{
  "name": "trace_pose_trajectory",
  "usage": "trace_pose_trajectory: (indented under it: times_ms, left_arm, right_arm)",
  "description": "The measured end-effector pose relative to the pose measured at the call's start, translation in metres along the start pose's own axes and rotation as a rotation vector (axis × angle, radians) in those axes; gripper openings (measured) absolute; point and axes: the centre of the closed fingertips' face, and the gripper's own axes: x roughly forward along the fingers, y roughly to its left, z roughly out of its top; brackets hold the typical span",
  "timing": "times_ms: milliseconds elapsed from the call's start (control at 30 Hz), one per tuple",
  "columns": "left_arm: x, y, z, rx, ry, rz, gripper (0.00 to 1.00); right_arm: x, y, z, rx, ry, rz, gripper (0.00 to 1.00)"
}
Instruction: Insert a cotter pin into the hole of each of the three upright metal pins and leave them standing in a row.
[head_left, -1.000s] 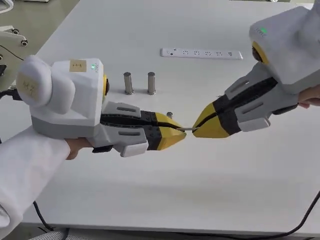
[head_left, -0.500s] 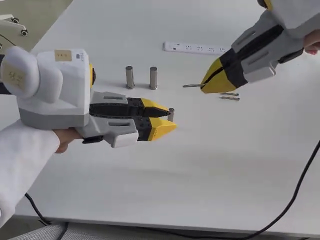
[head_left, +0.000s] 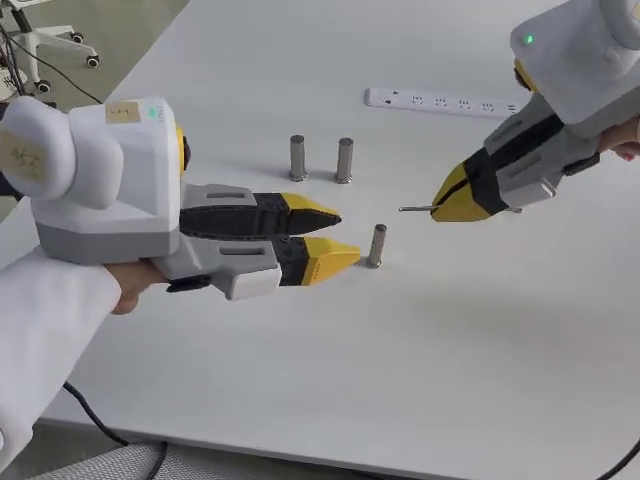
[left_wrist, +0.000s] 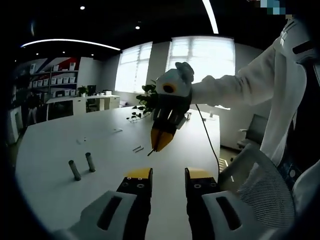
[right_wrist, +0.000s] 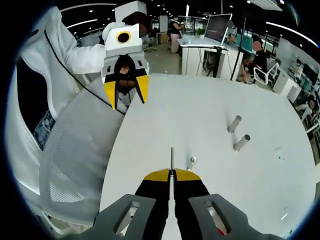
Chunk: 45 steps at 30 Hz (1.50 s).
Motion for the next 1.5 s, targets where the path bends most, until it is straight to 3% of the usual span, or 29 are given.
trace_pose_trajectory:
  times_ms: [167, 367, 500, 667, 767, 1000, 1100, 1500]
  left_arm:
    - [-0.006, 0.001, -0.006, -0.029, 0.002, 0.017, 0.36]
    - [-0.013, 0.0, -0.017, -0.074, 0.009, 0.03, 0.47]
    - [-0.014, 0.0, -0.029, -0.118, 0.027, 0.041, 0.59]
    - [-0.018, 0.01, -0.045, -0.166, 0.058, 0.093, 0.66]
    - [-0.019, 0.015, -0.054, -0.187, 0.076, 0.118, 0.76]
    - [-0.021, 0.026, -0.064, -0.157, 0.112, 0.173, 0.96]
    - [-0.021, 0.025, -0.068, -0.185, 0.122, 0.164, 0.96]
    - [-0.018, 0.021, -0.08, -0.204, 0.155, 0.147, 0.99]
  right_arm:
    - [0.008, -0.007, -0.012, 0.03, 0.014, -0.008, 0.0]
    - [0.023, -0.019, -0.028, 0.053, 0.037, -0.019, 0.0]
    - [0.031, -0.023, -0.035, 0.075, 0.04, -0.021, 0.0]
    - [0.038, -0.023, -0.039, 0.083, 0.054, -0.026, 0.0]
    - [0.043, -0.025, -0.041, 0.089, 0.055, -0.032, 0.0]
    - [0.05, -0.027, -0.045, 0.098, 0.065, -0.036, 0.0]
    - [0.051, -0.026, -0.043, 0.098, 0.059, -0.034, 0.0]
    - [0.05, -0.03, -0.041, 0.091, 0.058, -0.045, 0.0]
